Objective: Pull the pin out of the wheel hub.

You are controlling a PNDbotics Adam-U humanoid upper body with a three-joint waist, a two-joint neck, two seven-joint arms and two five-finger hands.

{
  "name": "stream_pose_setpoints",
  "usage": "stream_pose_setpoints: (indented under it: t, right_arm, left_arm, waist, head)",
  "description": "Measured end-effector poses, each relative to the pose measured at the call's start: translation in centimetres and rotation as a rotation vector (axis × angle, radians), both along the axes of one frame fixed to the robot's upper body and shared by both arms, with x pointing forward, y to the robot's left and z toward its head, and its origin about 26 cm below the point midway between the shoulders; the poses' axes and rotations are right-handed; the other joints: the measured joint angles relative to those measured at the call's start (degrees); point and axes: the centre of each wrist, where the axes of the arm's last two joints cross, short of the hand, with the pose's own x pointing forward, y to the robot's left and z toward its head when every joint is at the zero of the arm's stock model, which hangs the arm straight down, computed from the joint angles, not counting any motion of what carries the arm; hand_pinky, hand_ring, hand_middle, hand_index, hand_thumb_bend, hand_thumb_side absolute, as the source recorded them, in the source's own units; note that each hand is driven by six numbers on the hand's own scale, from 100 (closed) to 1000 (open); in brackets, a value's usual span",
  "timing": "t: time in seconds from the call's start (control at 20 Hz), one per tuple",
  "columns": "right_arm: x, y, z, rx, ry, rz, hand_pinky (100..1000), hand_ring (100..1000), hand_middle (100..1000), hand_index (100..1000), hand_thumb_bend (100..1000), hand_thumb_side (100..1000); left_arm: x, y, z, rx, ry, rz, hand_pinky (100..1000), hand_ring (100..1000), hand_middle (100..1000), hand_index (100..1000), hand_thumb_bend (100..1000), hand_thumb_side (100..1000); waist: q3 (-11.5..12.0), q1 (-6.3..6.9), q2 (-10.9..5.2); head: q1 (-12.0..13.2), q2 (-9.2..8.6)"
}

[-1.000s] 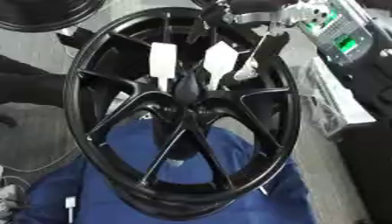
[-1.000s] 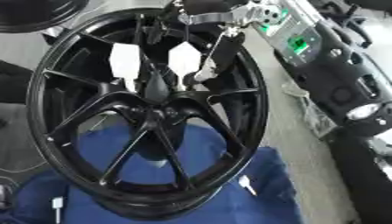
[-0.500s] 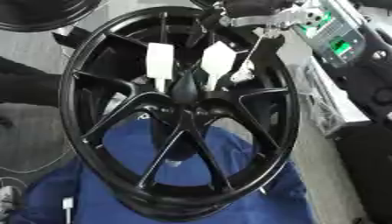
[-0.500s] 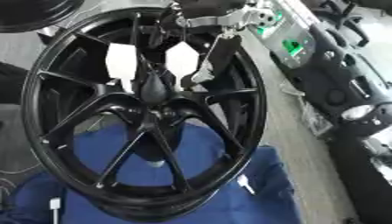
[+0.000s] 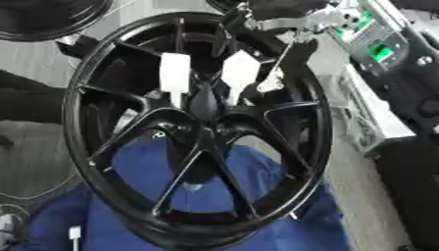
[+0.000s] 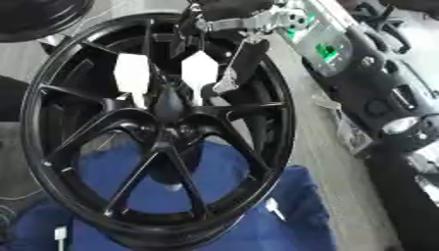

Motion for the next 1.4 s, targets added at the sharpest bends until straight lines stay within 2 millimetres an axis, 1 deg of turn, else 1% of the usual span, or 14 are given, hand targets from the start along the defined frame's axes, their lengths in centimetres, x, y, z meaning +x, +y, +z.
stream_pose_setpoints:
  t: [0.35, 0.55, 0.9, 1.1, 1.25, 1.4]
  right_arm:
    - [-0.13, -0.48, 0.07, 0.000, 0.012, -0.011, 804, 714, 649, 759, 377, 356]
    - [-0.17, -0.63, 0.11, 0.007, 0.019, -0.008, 799, 701, 617, 733, 361, 341]
    - [-0.17, -0.69, -0.26, 0.010, 0.030, -0.005, 800, 702, 620, 737, 369, 331]
    - [-0.12, -0.75, -0.57, 0.008, 0.037, -0.005, 794, 679, 579, 698, 363, 321]
    - [-0.13, -0.79, -0.58, 0.009, 0.042, -0.009, 787, 662, 532, 657, 348, 304]
    - [-0.13, -0.80, -0.58, 0.013, 0.052, -0.011, 780, 647, 508, 633, 340, 294]
  left_arm:
    - [0.01, -0.01, 0.02, 0.001, 0.000, 0.000, 865, 695, 748, 835, 203, 778]
    - [0.02, -0.02, 0.03, 0.001, -0.001, 0.000, 865, 695, 748, 835, 204, 779]
    - [0.05, -0.04, 0.07, 0.003, -0.001, 0.000, 866, 695, 748, 835, 204, 779]
    - [0.05, -0.04, 0.07, 0.005, -0.001, 0.001, 867, 694, 748, 835, 204, 780]
    - [0.05, -0.04, 0.07, 0.005, -0.001, 0.001, 867, 693, 749, 835, 205, 780]
    - [0.05, -0.04, 0.07, 0.005, -0.001, 0.001, 868, 692, 748, 835, 205, 779]
  waist:
    - [0.23, -0.07, 0.16]
    - [0.34, -0.13, 0.21]
    - [0.41, -0.43, 0.52]
    - [0.53, -0.47, 0.55]
    - [0.52, -0.59, 0.55]
    - [0.51, -0.68, 0.55]
  head:
    - [-0.82, -0.10]
    - [-0.98, -0.55]
    - [-0.95, -1.00]
    - [-0.89, -1.02]
    - [-0.73, -1.02]
    - [-0.69, -1.02]
